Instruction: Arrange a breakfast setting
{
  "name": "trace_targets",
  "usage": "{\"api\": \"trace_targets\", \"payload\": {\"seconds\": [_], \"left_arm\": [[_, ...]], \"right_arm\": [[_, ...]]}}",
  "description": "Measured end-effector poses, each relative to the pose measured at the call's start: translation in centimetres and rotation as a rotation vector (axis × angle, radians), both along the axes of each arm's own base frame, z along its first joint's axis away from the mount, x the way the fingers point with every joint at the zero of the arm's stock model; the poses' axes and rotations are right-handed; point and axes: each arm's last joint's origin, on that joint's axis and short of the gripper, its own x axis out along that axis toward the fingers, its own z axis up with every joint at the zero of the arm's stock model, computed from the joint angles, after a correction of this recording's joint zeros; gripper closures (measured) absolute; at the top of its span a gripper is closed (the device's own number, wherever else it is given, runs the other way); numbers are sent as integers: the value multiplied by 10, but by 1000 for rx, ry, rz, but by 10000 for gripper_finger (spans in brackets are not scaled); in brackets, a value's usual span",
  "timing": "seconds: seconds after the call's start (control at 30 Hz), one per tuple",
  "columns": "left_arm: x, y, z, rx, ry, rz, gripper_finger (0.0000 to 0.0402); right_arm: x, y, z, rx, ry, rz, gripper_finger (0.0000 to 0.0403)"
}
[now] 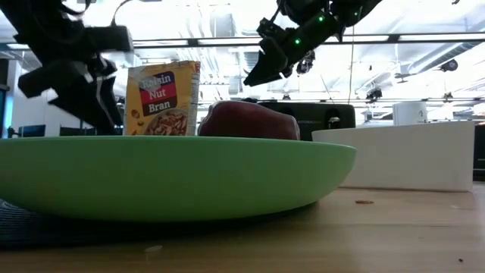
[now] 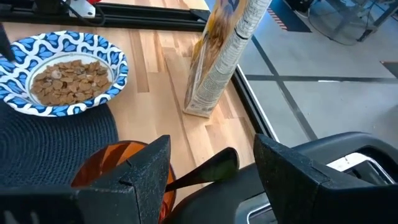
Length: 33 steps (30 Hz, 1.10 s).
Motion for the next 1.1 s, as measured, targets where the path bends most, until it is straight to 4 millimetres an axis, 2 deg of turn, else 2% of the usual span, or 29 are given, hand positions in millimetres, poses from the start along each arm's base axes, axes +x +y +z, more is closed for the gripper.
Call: {"api": "trace_targets", "payload": {"seconds": [0.3,0.5,0.63,0.8,0.9,1.1], "left_arm": [[-15,9,47,194,-276,-48,182],[-19,12,67,273,-416,-88,182],[-19,12,69,266,-444,-90,182],[-17,11,58,274,-418,-91,182],[-14,10,50,274,-416,-90,182],[-8,6,43,263,-438,-80,182]], "right_arm": [[-1,-7,-9,14,7,-23,184],[9,-11,-30,18,58,-15,184],[13,-12,-29,8,34,-7,184],[13,-12,-29,8,30,-7,196],[13,-12,-29,7,30,-5,228],[14,-12,-28,21,9,30,319]]}}
